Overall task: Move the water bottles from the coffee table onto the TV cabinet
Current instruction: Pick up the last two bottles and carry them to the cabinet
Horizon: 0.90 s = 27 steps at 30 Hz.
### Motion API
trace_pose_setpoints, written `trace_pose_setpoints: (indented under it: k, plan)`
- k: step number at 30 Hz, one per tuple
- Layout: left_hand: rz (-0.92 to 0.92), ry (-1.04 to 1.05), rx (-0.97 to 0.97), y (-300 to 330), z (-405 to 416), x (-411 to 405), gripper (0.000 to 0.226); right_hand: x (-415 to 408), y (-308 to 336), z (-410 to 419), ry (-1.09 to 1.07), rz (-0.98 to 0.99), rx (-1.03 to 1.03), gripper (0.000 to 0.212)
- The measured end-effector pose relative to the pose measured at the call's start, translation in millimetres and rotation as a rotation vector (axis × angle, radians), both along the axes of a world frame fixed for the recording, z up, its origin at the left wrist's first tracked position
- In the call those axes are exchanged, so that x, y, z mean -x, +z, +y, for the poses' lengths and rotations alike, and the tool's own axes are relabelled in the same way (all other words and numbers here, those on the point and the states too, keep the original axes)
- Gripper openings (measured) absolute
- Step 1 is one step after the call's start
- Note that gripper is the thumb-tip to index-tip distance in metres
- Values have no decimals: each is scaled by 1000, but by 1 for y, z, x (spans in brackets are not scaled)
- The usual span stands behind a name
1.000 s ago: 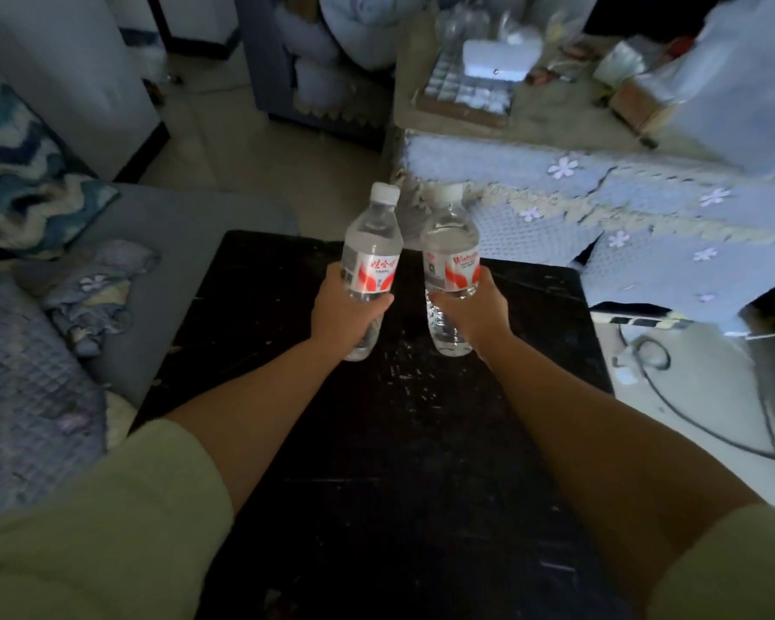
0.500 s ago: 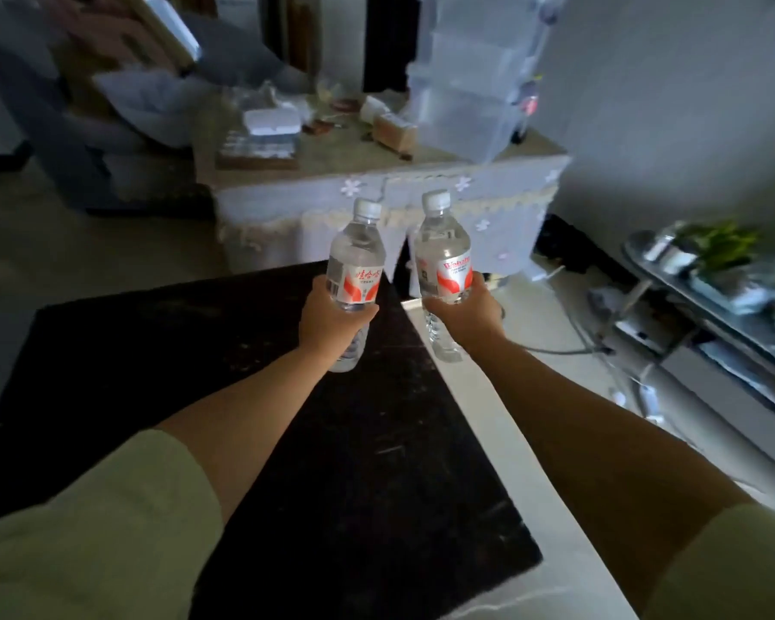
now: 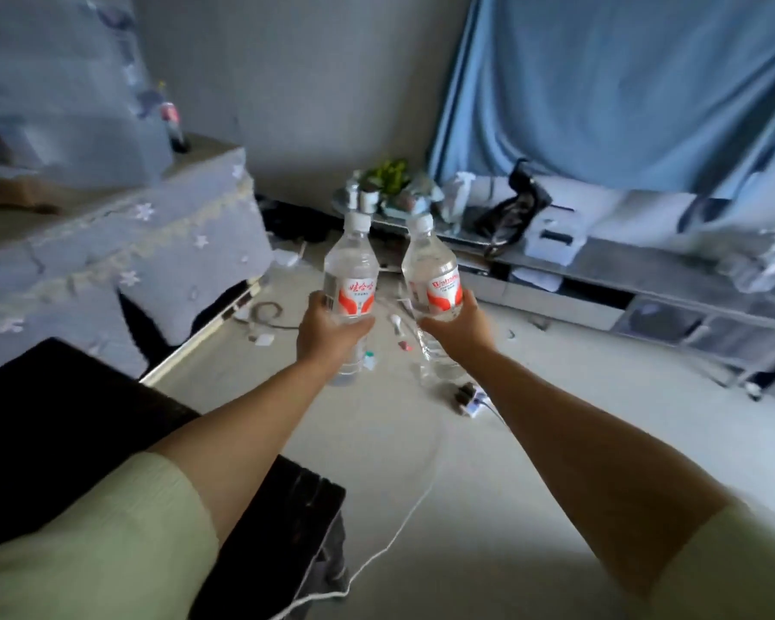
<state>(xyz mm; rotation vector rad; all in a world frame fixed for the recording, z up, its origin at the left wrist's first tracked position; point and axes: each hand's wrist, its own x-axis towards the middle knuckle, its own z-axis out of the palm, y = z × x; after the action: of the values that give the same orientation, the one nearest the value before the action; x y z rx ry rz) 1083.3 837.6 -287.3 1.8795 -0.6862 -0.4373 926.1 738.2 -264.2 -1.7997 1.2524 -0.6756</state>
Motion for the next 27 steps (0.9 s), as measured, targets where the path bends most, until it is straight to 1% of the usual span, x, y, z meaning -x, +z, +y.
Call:
trace_pose_setpoints:
  k: [3,5,10,14,20,27]
  plan:
    - [-21,-163,-8,4,-43,44,56,60,4,-17,-159,1,5,63]
    - [-20,-295,-2,2,-73,77,60,104,7,-22,-279,10,13,62]
    - [-6,-577,20,10,-112,149,60,179,9,-20,-532,44,47,58]
    - [-55,-785,12,11,-137,198,62,228,8,-7,-724,52,39,56]
    - [-67,-993,25,16,-155,275,65,299,10,6,-941,48,41,57]
    - [-119,-1129,-7,7,-186,354,68,378,4,-12,-1035,64,46,59]
